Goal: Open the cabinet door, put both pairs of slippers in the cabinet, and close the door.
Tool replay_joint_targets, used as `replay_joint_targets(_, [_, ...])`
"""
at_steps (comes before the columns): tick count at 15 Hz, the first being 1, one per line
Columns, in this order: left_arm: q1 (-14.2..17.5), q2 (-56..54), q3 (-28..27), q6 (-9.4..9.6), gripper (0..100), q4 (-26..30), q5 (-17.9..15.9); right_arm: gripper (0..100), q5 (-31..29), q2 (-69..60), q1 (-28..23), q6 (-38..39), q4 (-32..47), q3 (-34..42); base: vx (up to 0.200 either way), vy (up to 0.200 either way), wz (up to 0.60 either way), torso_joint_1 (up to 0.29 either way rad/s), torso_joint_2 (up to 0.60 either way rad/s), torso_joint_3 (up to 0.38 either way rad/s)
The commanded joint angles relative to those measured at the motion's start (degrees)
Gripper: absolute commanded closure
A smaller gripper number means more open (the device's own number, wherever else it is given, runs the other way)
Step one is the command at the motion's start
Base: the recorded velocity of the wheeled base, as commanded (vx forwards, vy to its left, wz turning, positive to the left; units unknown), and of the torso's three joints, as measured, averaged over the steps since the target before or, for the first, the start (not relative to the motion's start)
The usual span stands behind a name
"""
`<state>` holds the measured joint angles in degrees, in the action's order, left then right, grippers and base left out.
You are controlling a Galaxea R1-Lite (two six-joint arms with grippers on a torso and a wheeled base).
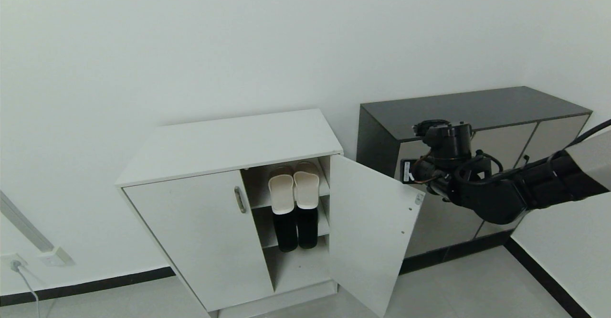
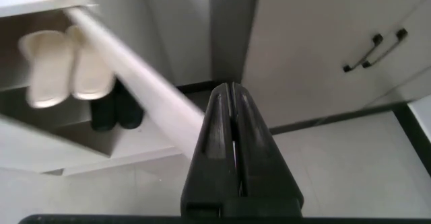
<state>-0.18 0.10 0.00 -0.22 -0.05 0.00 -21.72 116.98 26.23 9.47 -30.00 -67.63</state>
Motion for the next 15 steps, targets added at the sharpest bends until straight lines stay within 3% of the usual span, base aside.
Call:
replay_joint_targets(1, [0.01,-0.01,0.0,-0.04,100,-0.04,0.0,100,0.01,3.78,-0.75,0.2,-0.06,-1.8,0.0,0.0,0.0,0.0,0.0,0.0])
replay_joint_targets(15, [0.01,-0.01,0.0,-0.04,100,-0.04,0.0,100,0.63,5.98,0.22,0.9,0.12,-1.71,0.0,0.0,0.0,0.0,0.0,0.0])
